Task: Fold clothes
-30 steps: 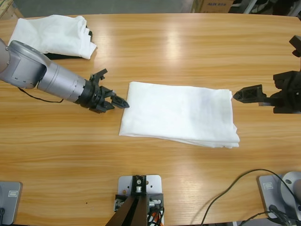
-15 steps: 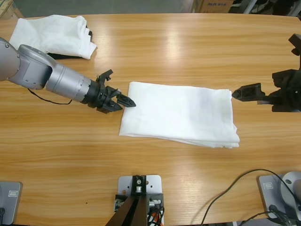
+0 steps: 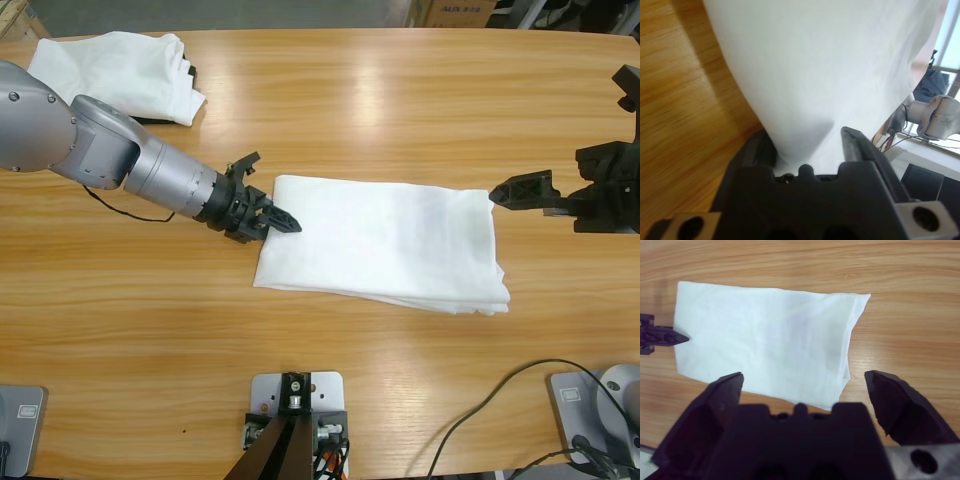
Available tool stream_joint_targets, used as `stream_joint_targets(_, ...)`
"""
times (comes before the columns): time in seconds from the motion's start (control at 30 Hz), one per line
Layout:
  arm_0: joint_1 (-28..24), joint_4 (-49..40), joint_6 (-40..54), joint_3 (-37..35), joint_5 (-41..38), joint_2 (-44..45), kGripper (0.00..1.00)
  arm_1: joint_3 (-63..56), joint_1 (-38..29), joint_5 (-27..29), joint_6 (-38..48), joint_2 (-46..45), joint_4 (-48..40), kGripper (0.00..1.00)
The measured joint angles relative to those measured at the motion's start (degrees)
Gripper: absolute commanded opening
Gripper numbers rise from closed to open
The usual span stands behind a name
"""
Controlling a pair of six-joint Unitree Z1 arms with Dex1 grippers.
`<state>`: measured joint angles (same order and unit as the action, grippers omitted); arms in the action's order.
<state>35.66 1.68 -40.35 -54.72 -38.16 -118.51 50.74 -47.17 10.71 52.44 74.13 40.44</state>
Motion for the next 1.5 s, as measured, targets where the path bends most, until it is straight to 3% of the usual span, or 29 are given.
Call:
stream_joint_targets(0.1,0.3,0.0,0.0,-0.3,0.0,-0.3,0.003,-0.3,0.0,0.0,0.0,0.0,-0.1,1.000)
stream_joint_targets(0.6,2.9,-1.2,4.7,-0.6,7.5,0.4,0.000,-1.1,0.0,0.0,0.0,-0.5,-0.1,0.996)
stream_joint_targets(0.77,1.3,-12.4,5.7,-0.5,12.9,4.9,0.000,-1.3,0.0,0.0,0.0,-0.7,-1.2,0.996)
stream_joint_targets(1.3,-15.4,-41.9,18.0,1.7,25.2,18.1,0.000,-1.9,0.0,-0.1,0.6,-0.7,-3.2,0.996)
stream_joint_targets(1.5,-16.2,-54.4,24.3,-8.8,25.8,21.5,0.000,-3.2,0.0,-0.1,1.4,-0.7,-3.4,0.996)
